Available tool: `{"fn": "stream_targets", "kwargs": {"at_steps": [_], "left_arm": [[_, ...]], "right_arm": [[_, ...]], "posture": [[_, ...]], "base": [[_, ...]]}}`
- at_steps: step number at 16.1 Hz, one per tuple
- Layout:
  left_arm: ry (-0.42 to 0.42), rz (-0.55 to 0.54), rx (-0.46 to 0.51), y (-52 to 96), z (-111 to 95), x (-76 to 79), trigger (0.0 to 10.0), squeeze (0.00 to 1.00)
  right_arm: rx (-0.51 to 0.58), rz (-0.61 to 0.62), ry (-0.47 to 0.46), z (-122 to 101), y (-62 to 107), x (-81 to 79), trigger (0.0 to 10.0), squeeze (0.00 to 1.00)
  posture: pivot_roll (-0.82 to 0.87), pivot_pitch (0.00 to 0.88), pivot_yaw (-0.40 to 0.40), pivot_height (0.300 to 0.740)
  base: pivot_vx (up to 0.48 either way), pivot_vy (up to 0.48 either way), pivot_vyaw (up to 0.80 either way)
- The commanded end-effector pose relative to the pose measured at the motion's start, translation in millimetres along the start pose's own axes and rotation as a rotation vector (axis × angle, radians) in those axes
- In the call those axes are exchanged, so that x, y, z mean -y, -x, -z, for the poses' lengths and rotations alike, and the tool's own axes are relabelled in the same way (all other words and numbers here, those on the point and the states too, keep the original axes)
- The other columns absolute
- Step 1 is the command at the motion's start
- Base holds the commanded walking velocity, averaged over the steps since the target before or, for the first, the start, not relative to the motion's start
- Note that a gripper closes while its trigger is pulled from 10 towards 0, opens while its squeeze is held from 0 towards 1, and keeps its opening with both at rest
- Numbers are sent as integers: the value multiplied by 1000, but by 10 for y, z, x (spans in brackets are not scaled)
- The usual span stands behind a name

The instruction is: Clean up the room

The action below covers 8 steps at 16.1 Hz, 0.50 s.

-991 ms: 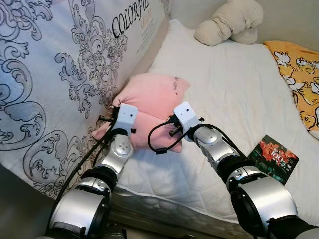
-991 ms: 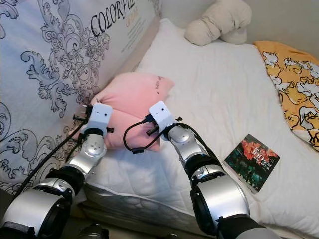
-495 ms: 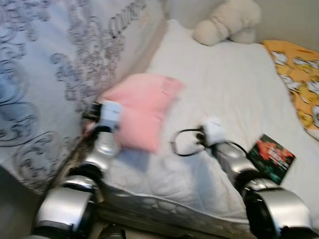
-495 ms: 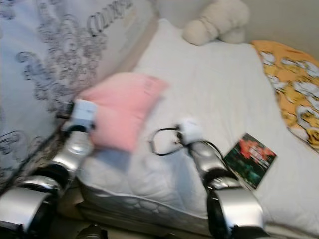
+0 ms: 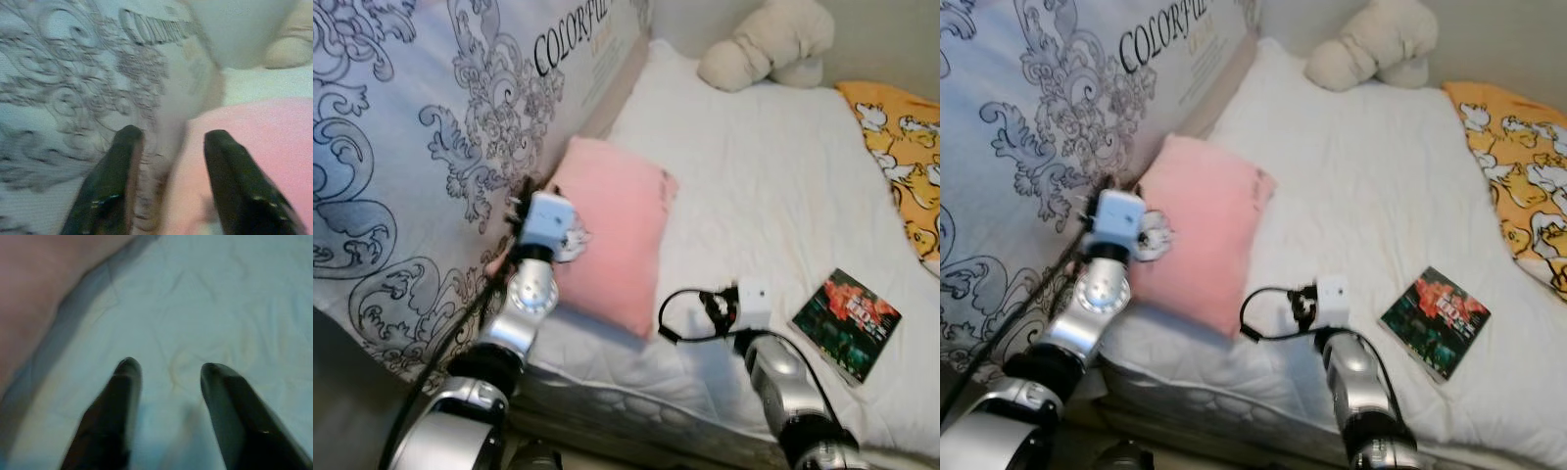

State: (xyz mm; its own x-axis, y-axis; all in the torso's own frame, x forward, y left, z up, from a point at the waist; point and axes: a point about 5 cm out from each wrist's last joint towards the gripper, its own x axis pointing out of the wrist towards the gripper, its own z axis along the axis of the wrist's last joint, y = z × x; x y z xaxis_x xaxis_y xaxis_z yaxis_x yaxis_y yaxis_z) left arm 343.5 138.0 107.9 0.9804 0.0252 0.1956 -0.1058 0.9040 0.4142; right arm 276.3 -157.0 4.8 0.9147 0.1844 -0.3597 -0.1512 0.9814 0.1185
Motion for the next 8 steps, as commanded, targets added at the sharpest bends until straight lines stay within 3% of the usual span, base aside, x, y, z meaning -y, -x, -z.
{"fn": "stream_targets", "kwargs": {"at_steps": [1, 2, 3, 4, 6, 7, 8], "left_arm": [[50, 28, -28, 17, 16, 61, 10000, 1000], [111, 32, -8, 54, -58, 20, 10000, 1000], [176, 57, 35, 163, -194, -19, 10000, 294], [228, 113, 96, 324, -354, -51, 10000, 0], [296, 207, 114, 521, -415, -47, 10000, 0], [403, 325, -11, 741, -161, -18, 10000, 0], [420, 350, -59, 799, -48, -18, 10000, 0]], "right_arm": [[65, 23, -19, -52, 123, 54, 10000, 1000], [142, 72, -19, -80, 342, 104, 10000, 1000], [193, 107, -5, -133, 514, 139, 10000, 0], [246, 141, 5, -208, 683, 165, 10000, 0], [288, 188, 2, -278, 843, 203, 10000, 0], [279, 230, -6, -254, 930, 255, 10000, 0], [260, 249, -44, -224, 910, 266, 10000, 0]], "posture": [[122, 0, -127, 740], [118, 0, -122, 740], [112, 0, -114, 740], [105, 0, -107, 740], [112, 0, -96, 740], [121, 0, -95, 740], [128, 0, -95, 740]], "base": [[0, 0, 0], [0, 0, 0], [0, 0, 0], [0, 0, 0], [0, 0, 0], [0, 0, 0], [0, 0, 0]]}}
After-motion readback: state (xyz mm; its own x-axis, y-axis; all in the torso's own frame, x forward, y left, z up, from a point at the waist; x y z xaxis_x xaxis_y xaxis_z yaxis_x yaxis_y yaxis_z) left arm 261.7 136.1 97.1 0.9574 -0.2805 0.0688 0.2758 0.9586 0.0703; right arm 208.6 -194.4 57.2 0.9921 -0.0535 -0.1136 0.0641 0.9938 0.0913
